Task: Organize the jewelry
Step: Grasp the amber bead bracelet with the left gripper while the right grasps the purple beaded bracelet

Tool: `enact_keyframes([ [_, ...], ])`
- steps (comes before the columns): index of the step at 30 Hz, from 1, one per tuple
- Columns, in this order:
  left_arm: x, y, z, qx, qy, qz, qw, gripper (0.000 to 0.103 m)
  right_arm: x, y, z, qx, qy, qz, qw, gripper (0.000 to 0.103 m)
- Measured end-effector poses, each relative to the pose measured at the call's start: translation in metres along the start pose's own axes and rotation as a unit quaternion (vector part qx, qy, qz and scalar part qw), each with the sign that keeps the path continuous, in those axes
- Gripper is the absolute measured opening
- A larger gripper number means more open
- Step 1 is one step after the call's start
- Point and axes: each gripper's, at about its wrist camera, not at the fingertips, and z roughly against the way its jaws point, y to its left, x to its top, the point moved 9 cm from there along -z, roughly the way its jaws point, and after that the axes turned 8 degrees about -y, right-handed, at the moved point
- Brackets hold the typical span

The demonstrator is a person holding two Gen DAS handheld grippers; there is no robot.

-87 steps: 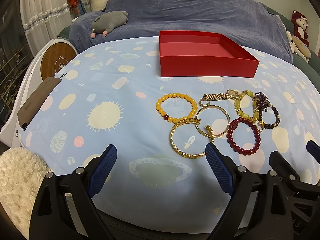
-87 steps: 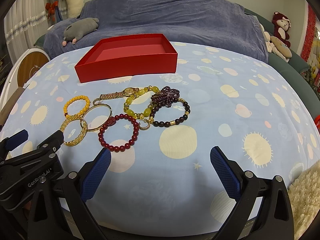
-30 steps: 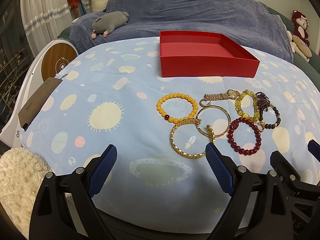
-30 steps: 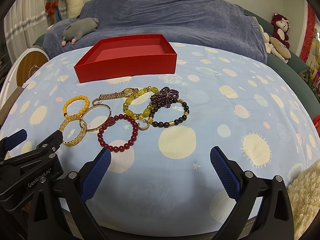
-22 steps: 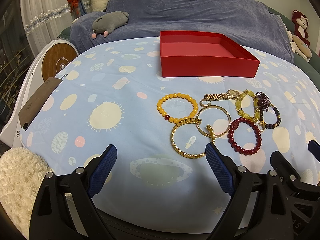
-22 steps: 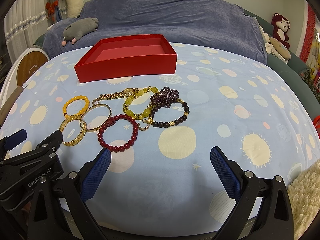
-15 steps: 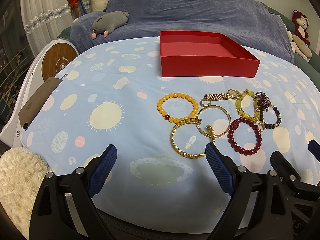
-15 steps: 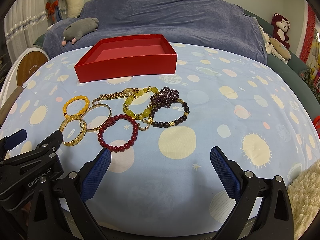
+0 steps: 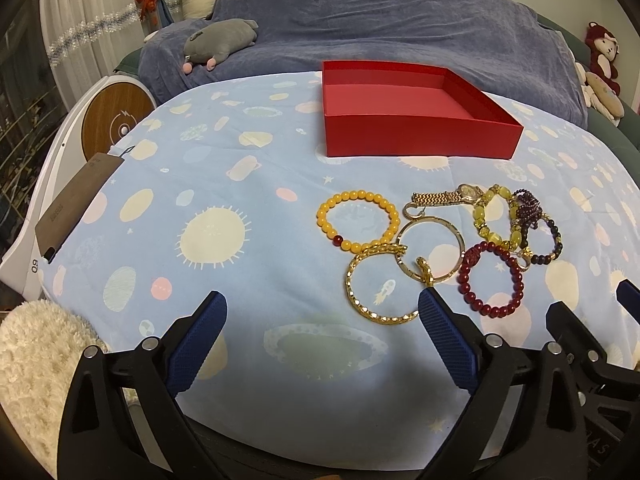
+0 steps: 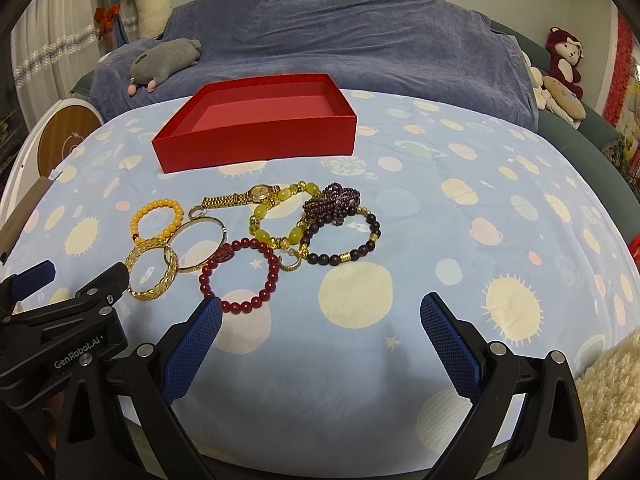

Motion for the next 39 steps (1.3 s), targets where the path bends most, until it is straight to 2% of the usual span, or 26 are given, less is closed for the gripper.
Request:
enact_keyframes([
  [4,0.010,0.007,-0.008,-0.026,0.014,0.044,0.9986,0.092,0.005,-0.008,-0.004,-0.001,0.012,-0.012,1.000,0.096],
  [7,0.016,0.016,-0.021,-0.030,0.026,0.071,0.9967,0.092,0.008,-0.019,-0.010,-0.013,0.022,-0.026,0.999,0.096],
  [18,0.033,0.016,-0.077,-0.023,0.047,0.049,0.9974,0.092,0.021,-0.045,-0.043,-0.028,0.048,-0.059,0.997,0.095],
  [20,0.033,0.016,-0.084,-0.024,0.053,0.052,0.9969,0.089,0.025,-0.046,-0.050,-0.026,0.050,-0.061,0.997,0.094],
  [22,0.032,0.016,-0.090,-0.027,0.059,0.055,0.9964,0.082,0.029,-0.045,-0.057,-0.019,0.056,-0.062,0.996,0.091],
  [24,0.033,0.014,-0.092,-0.024,0.054,0.045,0.9973,0.080,0.032,-0.042,-0.065,-0.009,0.062,-0.065,0.996,0.088],
  [26,0.034,0.011,-0.092,-0.024,0.048,0.034,0.9980,0.074,0.036,-0.038,-0.074,0.000,0.067,-0.067,0.995,0.078],
  [28,0.035,0.007,-0.092,-0.027,0.044,0.026,0.9983,0.063,0.038,-0.033,-0.081,0.013,0.074,-0.071,0.995,0.070],
  [30,0.036,0.005,-0.091,-0.035,0.040,0.022,0.9983,0.059,0.041,-0.027,-0.087,0.025,0.078,-0.074,0.994,0.063],
  [32,0.038,0.002,-0.089,-0.046,0.036,0.021,0.9981,0.049,0.041,-0.019,-0.092,0.033,0.082,-0.071,0.993,0.051],
  [34,0.039,0.001,-0.088,-0.057,0.034,0.026,0.9975,0.033,0.041,-0.012,-0.096,0.043,0.087,-0.072,0.993,0.044],
  [39,0.040,0.010,-0.089,-0.073,0.032,0.061,0.9950,0.018,0.037,-0.007,-0.102,0.043,0.092,-0.077,0.992,0.040],
])
